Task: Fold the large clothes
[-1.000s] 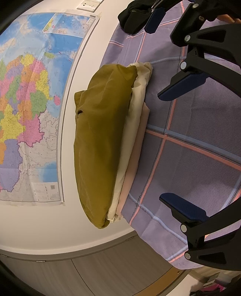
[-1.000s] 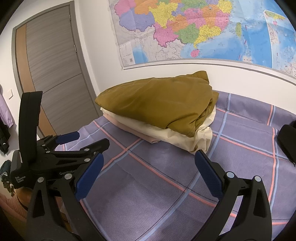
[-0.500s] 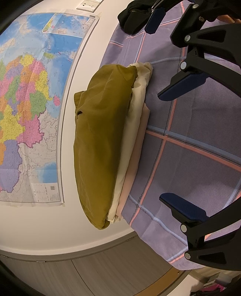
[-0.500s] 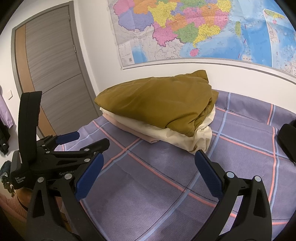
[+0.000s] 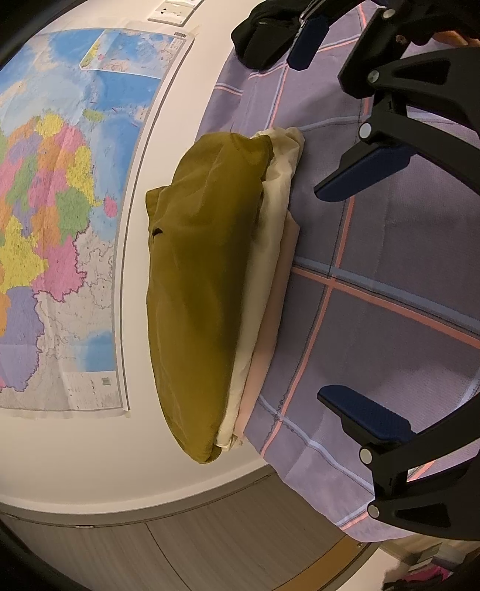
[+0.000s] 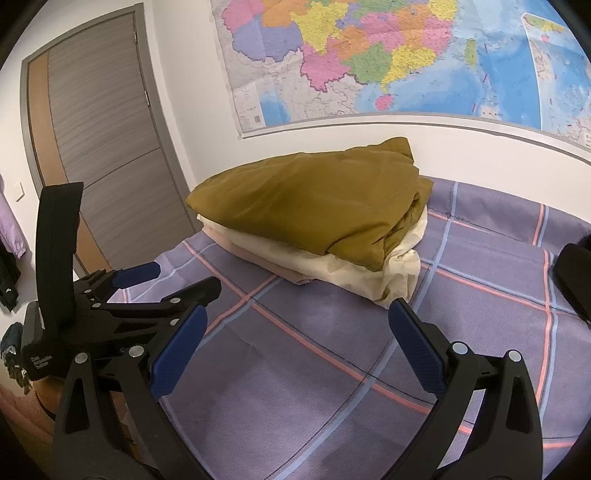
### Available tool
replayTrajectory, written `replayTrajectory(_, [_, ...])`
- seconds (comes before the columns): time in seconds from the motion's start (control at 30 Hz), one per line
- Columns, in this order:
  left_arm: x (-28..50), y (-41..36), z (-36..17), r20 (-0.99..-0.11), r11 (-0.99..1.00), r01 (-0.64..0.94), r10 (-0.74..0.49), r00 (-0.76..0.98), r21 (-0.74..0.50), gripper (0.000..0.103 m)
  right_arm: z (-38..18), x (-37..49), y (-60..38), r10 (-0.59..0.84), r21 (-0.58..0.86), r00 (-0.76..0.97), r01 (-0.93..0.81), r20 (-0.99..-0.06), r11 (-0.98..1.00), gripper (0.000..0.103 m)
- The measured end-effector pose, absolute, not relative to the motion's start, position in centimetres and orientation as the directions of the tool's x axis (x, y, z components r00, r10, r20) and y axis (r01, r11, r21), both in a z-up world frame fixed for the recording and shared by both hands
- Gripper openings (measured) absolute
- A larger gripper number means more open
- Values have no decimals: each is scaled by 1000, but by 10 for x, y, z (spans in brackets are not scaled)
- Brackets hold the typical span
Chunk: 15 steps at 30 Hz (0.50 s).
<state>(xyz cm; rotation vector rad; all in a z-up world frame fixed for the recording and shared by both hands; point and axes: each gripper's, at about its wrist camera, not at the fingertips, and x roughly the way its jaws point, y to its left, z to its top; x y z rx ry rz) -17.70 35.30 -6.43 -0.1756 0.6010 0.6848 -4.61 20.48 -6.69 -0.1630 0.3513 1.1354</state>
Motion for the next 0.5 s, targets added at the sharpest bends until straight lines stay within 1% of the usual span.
replayTrajectory(0.2, [-175, 348, -63, -553, 790, -613, 523, 648, 29, 96, -67, -42, 199, 851, 53, 389, -900, -352, 433, 97])
replayTrajectory(0.4, [-161, 338, -66, -573, 811, -584, 497, 652, 40, 96, -67, -37, 185, 842, 64, 422, -882, -337, 467, 97])
replayTrajectory(0.5, [-152, 332, -66, -586, 831, -555, 464, 664, 29, 96, -66, -35, 175, 836, 66, 444, -871, -323, 488, 97])
